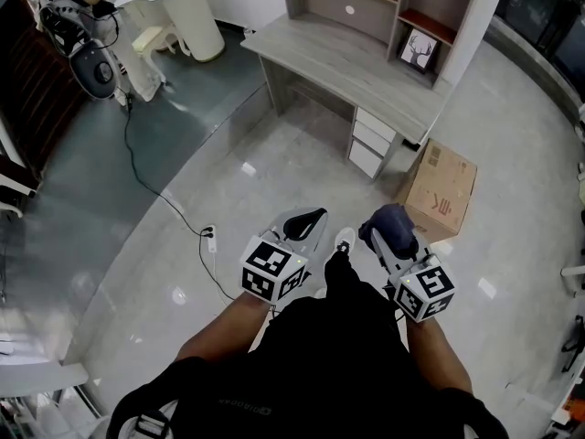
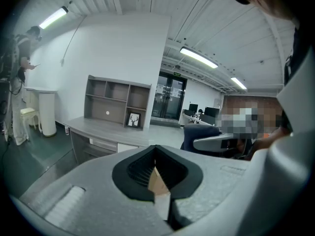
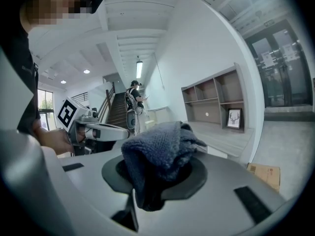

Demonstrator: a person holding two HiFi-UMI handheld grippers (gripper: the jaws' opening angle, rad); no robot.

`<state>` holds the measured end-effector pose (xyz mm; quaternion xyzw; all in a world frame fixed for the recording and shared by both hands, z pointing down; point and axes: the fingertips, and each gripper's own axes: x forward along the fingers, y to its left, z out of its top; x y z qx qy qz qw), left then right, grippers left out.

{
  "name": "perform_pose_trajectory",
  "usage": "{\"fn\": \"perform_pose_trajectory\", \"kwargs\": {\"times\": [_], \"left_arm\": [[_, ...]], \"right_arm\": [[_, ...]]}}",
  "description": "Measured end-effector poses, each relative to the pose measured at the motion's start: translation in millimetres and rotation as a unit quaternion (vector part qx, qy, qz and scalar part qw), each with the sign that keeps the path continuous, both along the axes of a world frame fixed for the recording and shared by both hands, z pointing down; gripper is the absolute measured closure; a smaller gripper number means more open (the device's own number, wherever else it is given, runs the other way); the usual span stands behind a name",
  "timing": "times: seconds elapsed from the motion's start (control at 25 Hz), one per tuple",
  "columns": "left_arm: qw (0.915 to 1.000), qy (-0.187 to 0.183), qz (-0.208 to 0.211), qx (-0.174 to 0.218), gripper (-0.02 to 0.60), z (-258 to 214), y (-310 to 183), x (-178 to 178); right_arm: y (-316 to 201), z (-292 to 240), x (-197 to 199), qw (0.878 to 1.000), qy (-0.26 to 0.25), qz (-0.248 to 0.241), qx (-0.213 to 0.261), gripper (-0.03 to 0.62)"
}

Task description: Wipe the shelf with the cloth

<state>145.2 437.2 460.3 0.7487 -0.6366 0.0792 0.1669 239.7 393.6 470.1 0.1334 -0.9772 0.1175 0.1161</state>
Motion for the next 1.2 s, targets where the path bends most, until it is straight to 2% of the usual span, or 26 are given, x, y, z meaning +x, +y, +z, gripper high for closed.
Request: {"fn": "perform_pose_trajectory", "kwargs": {"times": [0.36, 0.88, 1.2], "left_arm": [[1.0000, -0.005, -0.001, 0.005, 0.572, 0, -56, -40], [0.9993, -0.030, 0.020, -0.007, 0.572, -18, -215, -105], [0.9982, -0.043, 0.042, -0.003, 0.573, -25, -303, -119]], "right_arm": [[-73, -5, -44, 1.000, -0.015, 0.020, -0.003, 0.490], [-232, -13, -106, 0.998, -0.036, 0.040, -0.011, 0.490], [-306, -20, -121, 0.998, -0.048, 0.044, 0.000, 0.491]]}}
